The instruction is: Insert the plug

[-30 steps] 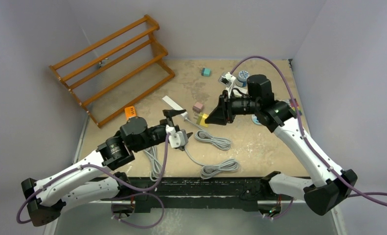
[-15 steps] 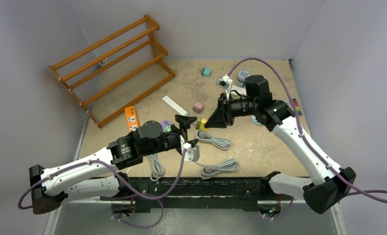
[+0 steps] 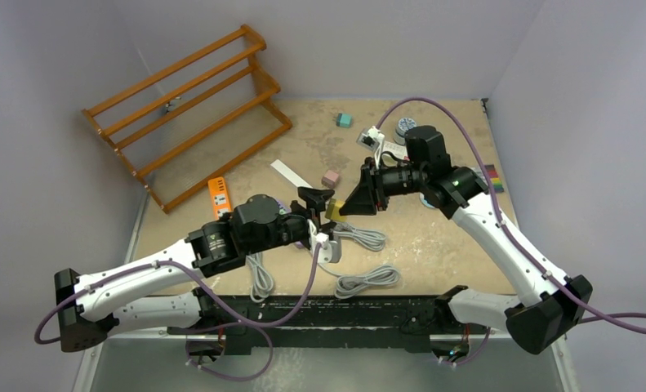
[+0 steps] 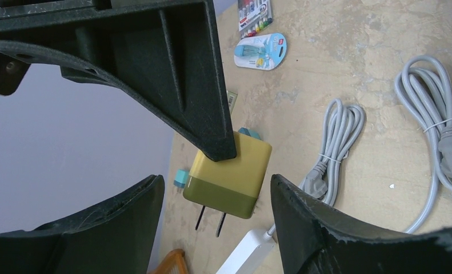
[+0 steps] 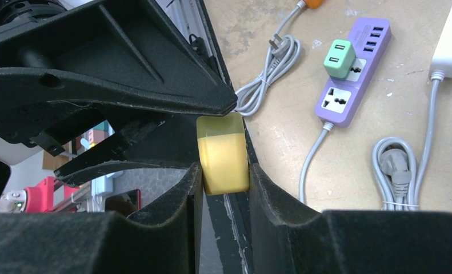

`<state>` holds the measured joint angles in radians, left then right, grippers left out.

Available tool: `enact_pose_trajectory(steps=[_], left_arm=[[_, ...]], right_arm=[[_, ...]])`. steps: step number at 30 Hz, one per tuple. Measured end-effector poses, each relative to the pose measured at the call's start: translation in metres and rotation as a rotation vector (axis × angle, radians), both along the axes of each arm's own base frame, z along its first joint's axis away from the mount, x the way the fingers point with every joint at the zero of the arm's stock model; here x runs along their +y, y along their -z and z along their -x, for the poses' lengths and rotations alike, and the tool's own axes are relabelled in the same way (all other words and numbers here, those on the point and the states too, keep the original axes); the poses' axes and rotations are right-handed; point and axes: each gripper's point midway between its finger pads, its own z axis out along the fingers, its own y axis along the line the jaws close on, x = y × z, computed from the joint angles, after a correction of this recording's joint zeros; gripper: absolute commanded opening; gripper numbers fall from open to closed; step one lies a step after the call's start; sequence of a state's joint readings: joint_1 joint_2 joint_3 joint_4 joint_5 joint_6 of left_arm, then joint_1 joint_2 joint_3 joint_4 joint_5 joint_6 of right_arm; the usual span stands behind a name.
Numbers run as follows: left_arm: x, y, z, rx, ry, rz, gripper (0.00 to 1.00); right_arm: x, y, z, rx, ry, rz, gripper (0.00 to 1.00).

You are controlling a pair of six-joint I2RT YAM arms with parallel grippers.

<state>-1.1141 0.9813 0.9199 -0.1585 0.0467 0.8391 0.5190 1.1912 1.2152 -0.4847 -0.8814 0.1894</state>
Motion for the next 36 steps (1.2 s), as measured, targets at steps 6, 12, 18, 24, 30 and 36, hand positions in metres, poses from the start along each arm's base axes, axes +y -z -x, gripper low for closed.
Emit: enact_pose_trajectory(steps=[6, 12, 18, 24, 30, 36], left_arm=[[0.000, 0.004, -0.001, -0.007, 0.001, -0.026, 0.58], [0.000, 0.010, -0.003, -0.008, -0.005, -0.055, 0.39], [-0.001, 0.010, -0.003, -0.016, -0.004, -0.068, 0.15], [0.000, 0.010, -0.004, -0.014, -0.010, -0.065, 0.00], [-0.002, -0.002, -0.013, -0.001, -0.078, 0.049, 0.00], [0.002, 0.001, -0.020, 0.053, -0.161, 0.213, 0.00]], right_arm=[[0.001, 0.000, 0.001, 0.000, -0.004, 0.000, 0.00], [0.001, 0.000, 0.001, 0.001, -0.004, 0.001, 0.00], [0.001, 0.000, 0.001, 0.001, -0.005, 0.001, 0.00], [0.001, 0.000, 0.000, 0.001, 0.001, 0.001, 0.53], [0.000, -0.020, -0.014, -0.077, 0.131, -0.070, 0.66], [-0.022, -0.045, -0.012, -0.178, 0.362, -0.274, 0.78]])
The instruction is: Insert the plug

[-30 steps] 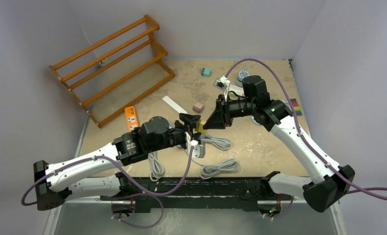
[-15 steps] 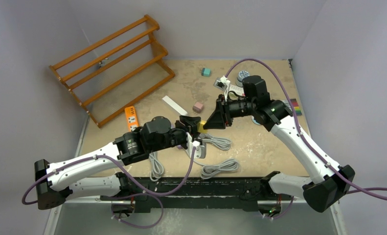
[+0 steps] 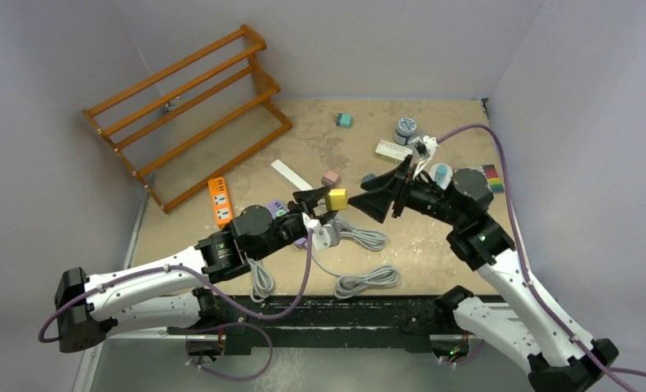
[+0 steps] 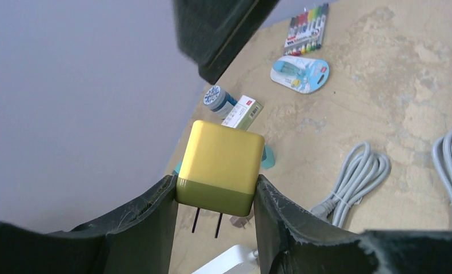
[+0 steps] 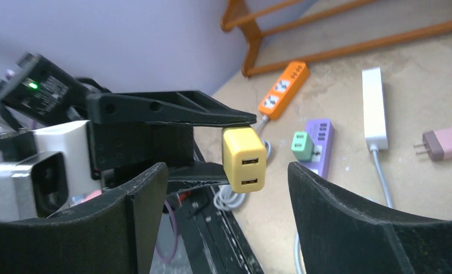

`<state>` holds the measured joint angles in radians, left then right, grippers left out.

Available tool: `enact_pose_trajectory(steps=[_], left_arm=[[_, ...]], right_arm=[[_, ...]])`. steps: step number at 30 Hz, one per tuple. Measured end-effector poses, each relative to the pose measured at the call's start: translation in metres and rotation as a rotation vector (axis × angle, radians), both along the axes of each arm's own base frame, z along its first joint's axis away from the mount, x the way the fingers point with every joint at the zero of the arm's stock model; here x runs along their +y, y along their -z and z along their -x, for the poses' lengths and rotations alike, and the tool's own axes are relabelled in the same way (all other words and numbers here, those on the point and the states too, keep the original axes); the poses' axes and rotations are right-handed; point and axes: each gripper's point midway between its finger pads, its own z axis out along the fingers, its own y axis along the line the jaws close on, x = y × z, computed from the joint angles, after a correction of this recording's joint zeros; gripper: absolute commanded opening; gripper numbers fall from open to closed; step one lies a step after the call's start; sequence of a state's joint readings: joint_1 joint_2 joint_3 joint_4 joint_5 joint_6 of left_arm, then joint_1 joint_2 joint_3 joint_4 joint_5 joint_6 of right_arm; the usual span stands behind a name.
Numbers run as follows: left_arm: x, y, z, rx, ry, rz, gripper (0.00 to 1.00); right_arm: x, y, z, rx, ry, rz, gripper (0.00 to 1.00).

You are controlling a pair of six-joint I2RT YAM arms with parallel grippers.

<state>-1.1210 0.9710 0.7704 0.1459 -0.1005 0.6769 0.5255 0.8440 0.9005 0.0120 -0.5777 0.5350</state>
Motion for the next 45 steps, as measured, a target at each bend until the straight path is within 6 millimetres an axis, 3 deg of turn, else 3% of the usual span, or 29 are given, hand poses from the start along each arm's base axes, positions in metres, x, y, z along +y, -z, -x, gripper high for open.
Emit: enact_pose_trajectory(steps=[4, 8, 13, 18, 25, 34, 37, 42, 45], left_arm=[[0.000, -0.007, -0.004, 0.028, -0.036, 0.119, 0.00], [-0.001, -0.017, -0.004, 0.051, -0.043, 0.213, 0.00], [-0.002, -0.029, -0.005, 0.056, -0.046, 0.283, 0.00], [-0.004, -0.026, -0.006, 0.059, -0.048, 0.278, 0.00], [-0.003, -0.026, -0.006, 0.055, -0.050, 0.277, 0.00], [-0.004, -0.024, -0.007, 0.051, -0.053, 0.268, 0.00], [-0.005, -0.022, -0.008, 0.054, -0.056, 0.262, 0.00], [-0.006, -0.021, -0.009, 0.056, -0.059, 0.265, 0.00], [-0.005, -0.022, -0.009, 0.056, -0.060, 0.267, 0.00]], right_arm=[[-0.003, -0.011, 0.000, -0.017, 0.034, -0.078, 0.77], [0.005, -0.012, -0.012, 0.006, 0.030, -0.067, 0.70], [0.015, 0.009, -0.023, 0.078, 0.008, -0.029, 0.60], [0.019, 0.009, -0.020, 0.082, -0.027, -0.024, 0.50], [0.026, 0.003, -0.022, 0.081, -0.075, 0.004, 0.52], [0.030, 0.015, -0.020, 0.117, -0.107, 0.033, 0.50], [0.032, 0.018, -0.019, 0.129, -0.118, 0.037, 0.29], [0.035, 0.014, -0.014, 0.122, -0.144, 0.024, 0.04], [0.035, 0.013, -0.014, 0.126, -0.145, 0.019, 0.00]])
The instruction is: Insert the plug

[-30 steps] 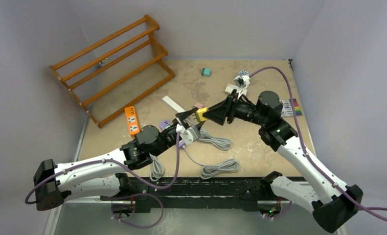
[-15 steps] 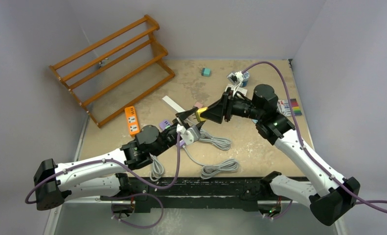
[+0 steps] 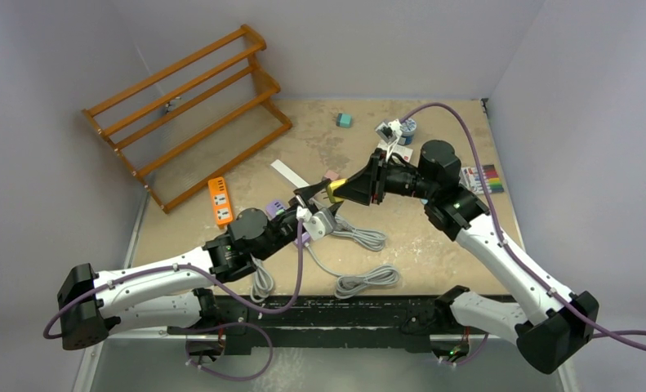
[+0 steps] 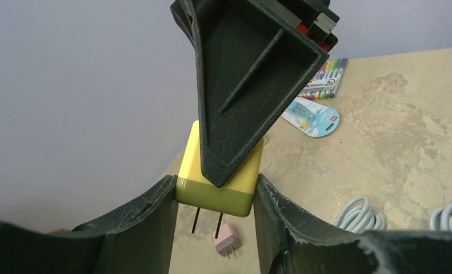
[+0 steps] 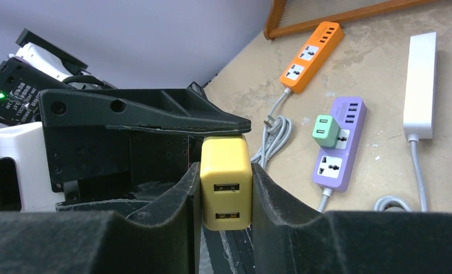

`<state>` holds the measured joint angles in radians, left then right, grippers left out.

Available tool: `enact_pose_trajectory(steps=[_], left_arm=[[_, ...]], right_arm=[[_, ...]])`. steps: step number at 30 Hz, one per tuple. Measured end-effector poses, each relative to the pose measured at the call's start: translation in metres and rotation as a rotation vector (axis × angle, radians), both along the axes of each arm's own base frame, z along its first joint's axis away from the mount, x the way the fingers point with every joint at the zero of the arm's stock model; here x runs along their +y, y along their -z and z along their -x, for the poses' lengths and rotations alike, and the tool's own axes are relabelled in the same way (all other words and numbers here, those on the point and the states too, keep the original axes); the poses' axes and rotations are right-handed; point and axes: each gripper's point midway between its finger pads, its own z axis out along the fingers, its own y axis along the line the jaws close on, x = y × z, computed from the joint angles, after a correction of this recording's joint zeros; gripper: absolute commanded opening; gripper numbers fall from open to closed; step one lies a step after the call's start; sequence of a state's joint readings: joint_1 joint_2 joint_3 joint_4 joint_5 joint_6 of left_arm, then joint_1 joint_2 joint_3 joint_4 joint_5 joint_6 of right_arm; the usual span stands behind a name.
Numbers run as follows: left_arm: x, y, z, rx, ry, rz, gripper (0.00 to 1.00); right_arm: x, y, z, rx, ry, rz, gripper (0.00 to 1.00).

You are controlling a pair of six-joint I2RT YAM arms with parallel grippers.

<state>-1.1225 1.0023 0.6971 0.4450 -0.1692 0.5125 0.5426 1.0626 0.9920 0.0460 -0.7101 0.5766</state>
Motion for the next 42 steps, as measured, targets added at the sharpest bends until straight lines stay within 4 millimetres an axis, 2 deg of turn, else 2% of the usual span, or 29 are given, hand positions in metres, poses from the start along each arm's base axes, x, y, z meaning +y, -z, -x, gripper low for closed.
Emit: enact_pose_trajectory(steps=[2, 3, 4, 5, 6, 8, 12, 16, 18, 22, 25, 28, 32, 35, 37, 39, 41, 42], left_arm=[[0.000, 0.000, 0.000, 0.001, -0.002, 0.000, 0.01], [0.000, 0.000, 0.000, 0.001, -0.003, 0.000, 0.11], [0.001, 0.000, -0.001, 0.003, -0.006, 0.001, 0.32], [0.001, 0.001, -0.001, 0.006, -0.008, 0.001, 0.49], [0.001, 0.001, -0.001, 0.009, -0.009, 0.001, 0.60], [0.001, 0.002, -0.001, 0.017, -0.013, 0.005, 0.68], [0.013, 0.003, -0.002, 0.050, -0.054, 0.033, 0.73], [0.046, 0.005, 0.002, 0.095, -0.122, 0.102, 0.77], [0.066, 0.004, 0.006, 0.131, -0.151, 0.160, 0.78], [0.096, 0.002, 0.011, 0.196, -0.206, 0.280, 0.79], [0.119, 0.006, 0.007, 0.255, -0.297, 0.367, 0.81], [0.136, 0.018, -0.003, 0.321, -0.416, 0.416, 0.83], [0.147, 0.035, -0.010, 0.374, -0.525, 0.419, 0.85], [0.148, 0.045, -0.015, 0.404, -0.590, 0.383, 0.86], [0.148, 0.045, -0.018, 0.421, -0.627, 0.369, 0.85], [0.147, 0.045, -0.022, 0.443, -0.671, 0.370, 0.86], [0.146, 0.046, -0.026, 0.467, -0.713, 0.376, 0.87], [0.145, 0.045, -0.028, 0.483, -0.740, 0.383, 0.88]], right_arm=[[0.000, 0.000, 0.000, -0.001, 0.000, -0.002, 0.00], [0.000, 0.000, 0.000, 0.000, 0.000, -0.003, 0.00], [0.000, 0.001, 0.000, -0.001, 0.001, -0.004, 0.00], [0.000, 0.001, 0.000, -0.002, 0.002, -0.006, 0.00], [0.000, 0.001, 0.000, -0.003, 0.004, -0.007, 0.00], [0.000, 0.002, -0.001, -0.004, 0.017, -0.010, 0.00], [-0.006, 0.004, 0.000, -0.012, 0.063, -0.021, 0.00], [-0.018, -0.005, 0.002, -0.093, 0.131, -0.075, 0.00], [-0.024, -0.015, 0.006, -0.154, 0.154, -0.118, 0.00], [-0.027, -0.050, 0.018, -0.297, 0.129, -0.211, 0.00], [-0.026, -0.074, 0.035, -0.420, 0.047, -0.274, 0.00], [-0.027, -0.095, 0.057, -0.534, -0.042, -0.347, 0.00], [-0.031, -0.112, 0.087, -0.646, -0.155, -0.428, 0.00], [-0.033, -0.115, 0.095, -0.673, -0.182, -0.463, 0.00], [-0.032, -0.114, 0.090, -0.652, -0.161, -0.458, 0.00], [-0.027, -0.112, 0.068, -0.586, -0.092, -0.411, 0.00], [-0.023, -0.118, 0.036, -0.513, 0.021, -0.347, 0.00], [-0.023, -0.122, 0.004, -0.460, 0.145, -0.287, 0.00]])
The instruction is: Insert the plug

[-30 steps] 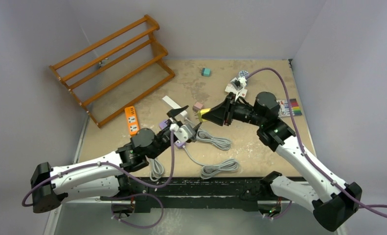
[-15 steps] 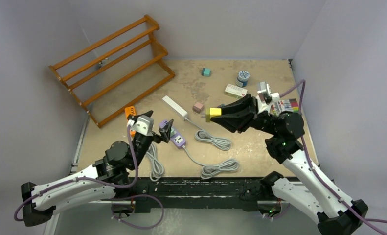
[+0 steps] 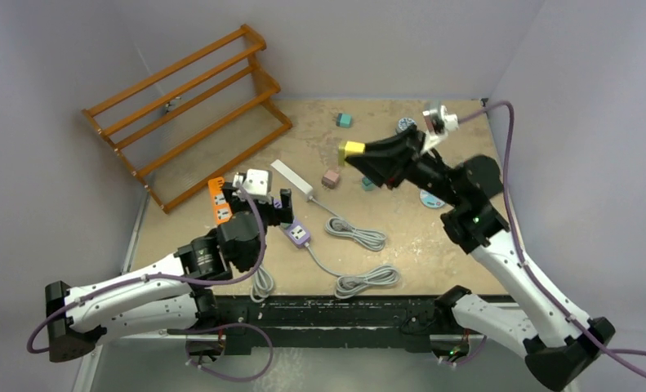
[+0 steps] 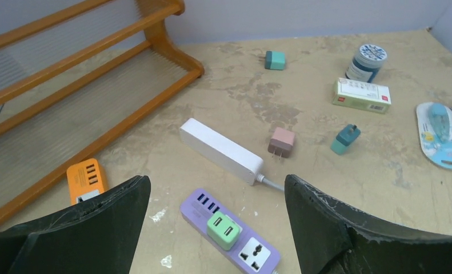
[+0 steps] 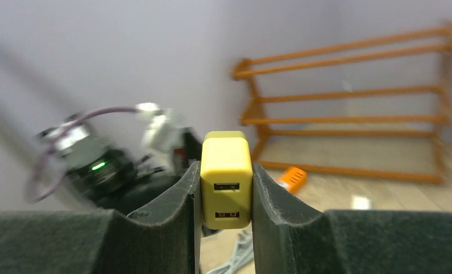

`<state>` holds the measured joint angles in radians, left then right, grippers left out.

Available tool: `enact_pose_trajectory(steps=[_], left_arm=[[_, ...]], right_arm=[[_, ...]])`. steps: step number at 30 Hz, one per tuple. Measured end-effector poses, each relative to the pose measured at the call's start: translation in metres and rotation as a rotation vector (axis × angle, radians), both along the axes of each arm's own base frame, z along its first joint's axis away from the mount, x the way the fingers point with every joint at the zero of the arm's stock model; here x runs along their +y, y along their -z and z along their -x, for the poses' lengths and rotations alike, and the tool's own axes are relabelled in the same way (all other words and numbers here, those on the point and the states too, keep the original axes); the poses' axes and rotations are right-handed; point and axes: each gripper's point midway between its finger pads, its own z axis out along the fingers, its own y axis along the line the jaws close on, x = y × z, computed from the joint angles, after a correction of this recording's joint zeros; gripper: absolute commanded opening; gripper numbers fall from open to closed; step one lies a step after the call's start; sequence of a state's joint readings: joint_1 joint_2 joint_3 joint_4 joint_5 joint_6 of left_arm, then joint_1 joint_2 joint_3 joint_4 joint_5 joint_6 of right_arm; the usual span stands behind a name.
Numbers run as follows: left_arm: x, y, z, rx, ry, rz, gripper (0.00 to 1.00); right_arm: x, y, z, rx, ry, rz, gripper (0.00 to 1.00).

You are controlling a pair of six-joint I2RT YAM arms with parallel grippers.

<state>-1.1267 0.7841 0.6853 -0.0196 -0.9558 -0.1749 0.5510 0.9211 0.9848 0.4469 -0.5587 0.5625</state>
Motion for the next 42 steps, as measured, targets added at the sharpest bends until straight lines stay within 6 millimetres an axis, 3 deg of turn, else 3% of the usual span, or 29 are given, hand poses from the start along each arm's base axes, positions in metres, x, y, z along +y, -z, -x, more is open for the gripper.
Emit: enact_pose_trajectory(steps=[1, 3, 5, 7, 10, 13, 16, 23, 27, 31, 35, 42], left_arm=[[0.000, -0.001, -0.003, 0.017, -0.029, 0.008, 0.91], [0.000, -0.003, -0.012, 0.067, -0.098, 0.034, 0.93], [0.004, -0.002, -0.026, 0.125, -0.170, 0.081, 0.94], [0.013, 0.007, -0.044, 0.195, -0.248, 0.148, 0.95], [0.022, 0.036, -0.055, 0.323, -0.325, 0.203, 0.98], [0.017, 0.063, -0.057, 0.466, -0.359, 0.209, 0.98], [0.012, 0.090, -0.068, 0.614, -0.394, 0.235, 0.97], [0.034, 0.148, -0.077, 0.884, -0.482, 0.354, 0.87], [0.026, 0.183, -0.076, 1.026, -0.493, 0.312, 0.81], [0.020, 0.218, -0.072, 1.145, -0.505, 0.261, 0.70], [0.021, 0.224, -0.069, 1.179, -0.510, 0.260, 0.62], [0.029, 0.228, -0.078, 1.193, -0.528, 0.291, 0.60]], right_arm=[[0.000, 0.000, -0.003, 0.007, 0.010, 0.005, 0.00], [-0.002, 0.026, -0.042, 0.136, 0.156, 0.080, 0.00], [-0.005, 0.073, -0.074, 0.280, 0.286, 0.194, 0.00], [-0.010, 0.136, -0.095, 0.438, 0.394, 0.346, 0.00], [-0.014, 0.227, -0.095, 0.620, 0.501, 0.602, 0.00], [-0.009, 0.270, -0.070, 0.670, 0.510, 0.778, 0.00], [-0.002, 0.276, -0.056, 0.655, 0.492, 0.828, 0.00], [-0.003, 0.271, -0.060, 0.631, 0.524, 0.851, 0.00], [0.014, 0.269, -0.058, 0.612, 0.484, 0.893, 0.00], [0.033, 0.272, -0.052, 0.592, 0.435, 0.936, 0.00], [0.047, 0.282, -0.043, 0.564, 0.389, 0.985, 0.00], [0.070, 0.295, -0.026, 0.515, 0.310, 1.032, 0.00]])
